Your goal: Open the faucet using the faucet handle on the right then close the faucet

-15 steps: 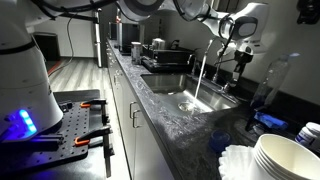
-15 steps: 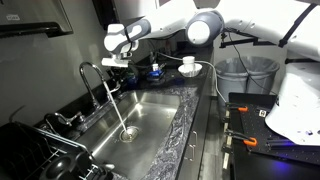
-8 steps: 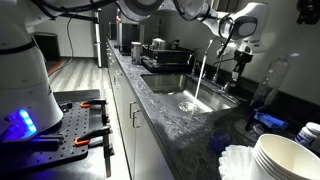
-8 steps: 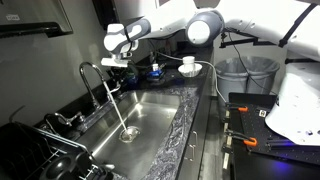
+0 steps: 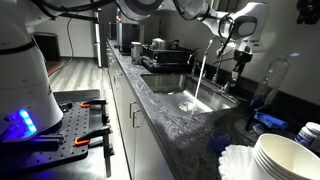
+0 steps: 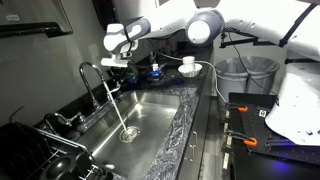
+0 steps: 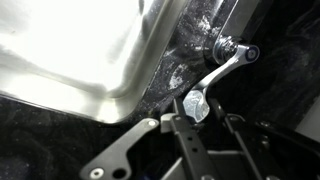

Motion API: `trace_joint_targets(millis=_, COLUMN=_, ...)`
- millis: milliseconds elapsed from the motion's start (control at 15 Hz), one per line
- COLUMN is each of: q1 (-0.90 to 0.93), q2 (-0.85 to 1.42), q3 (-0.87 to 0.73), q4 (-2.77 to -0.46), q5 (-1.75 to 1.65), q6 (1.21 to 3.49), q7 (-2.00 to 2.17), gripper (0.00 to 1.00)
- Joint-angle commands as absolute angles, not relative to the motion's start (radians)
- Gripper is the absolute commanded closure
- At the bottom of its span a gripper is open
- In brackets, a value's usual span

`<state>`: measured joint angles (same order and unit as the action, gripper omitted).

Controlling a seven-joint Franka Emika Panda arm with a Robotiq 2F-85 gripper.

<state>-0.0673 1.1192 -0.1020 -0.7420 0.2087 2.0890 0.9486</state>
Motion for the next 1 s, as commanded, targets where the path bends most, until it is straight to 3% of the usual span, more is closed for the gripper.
trace_joint_targets(millis=0, q1=-0.041, q2=1.014, q3=-0.085, q4=-0.842, q5=0.202, q6=1.997, q7=0.908, gripper=0.93)
trace_joint_targets(millis=933, q1=-0.034, q2=1.002, q3=-0.088, q4=-0.856, q5=0.171, q6=2.013, q7=0.907, gripper=0.93)
